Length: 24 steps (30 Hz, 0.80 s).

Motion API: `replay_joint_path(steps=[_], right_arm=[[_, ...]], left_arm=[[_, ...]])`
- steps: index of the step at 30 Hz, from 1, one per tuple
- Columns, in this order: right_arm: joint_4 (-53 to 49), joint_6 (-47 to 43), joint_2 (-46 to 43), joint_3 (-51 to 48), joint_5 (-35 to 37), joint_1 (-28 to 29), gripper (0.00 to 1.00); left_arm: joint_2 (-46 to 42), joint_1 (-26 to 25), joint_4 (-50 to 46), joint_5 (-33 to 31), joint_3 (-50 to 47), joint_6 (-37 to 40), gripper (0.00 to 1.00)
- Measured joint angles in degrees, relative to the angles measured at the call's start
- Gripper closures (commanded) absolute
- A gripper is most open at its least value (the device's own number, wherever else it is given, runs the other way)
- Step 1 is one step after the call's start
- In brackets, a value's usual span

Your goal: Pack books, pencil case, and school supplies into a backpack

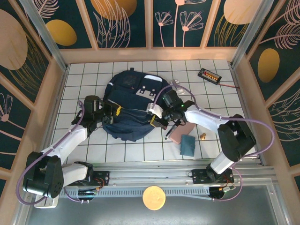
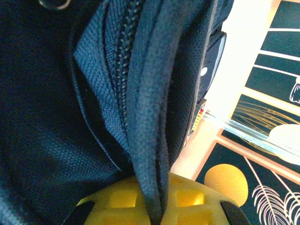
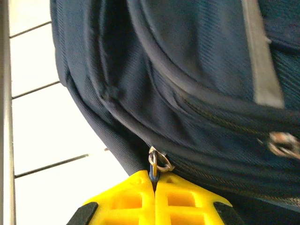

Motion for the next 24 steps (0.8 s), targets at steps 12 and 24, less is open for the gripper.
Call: replay_joint_path(steps=[12,24], right_arm=[[1.42,29.22,5.11,5.33,-1.75,2.60,1.00],[-2.69,37.90,6.93,16.22,0.09,-4.02,1.00]], left_arm=[[0.46,-2.49,5.14,-6.56,-1.64,-1.73,1.00],[-6.67,-4.00,4.44,-10.95,-5.09,-1.57,1.00]])
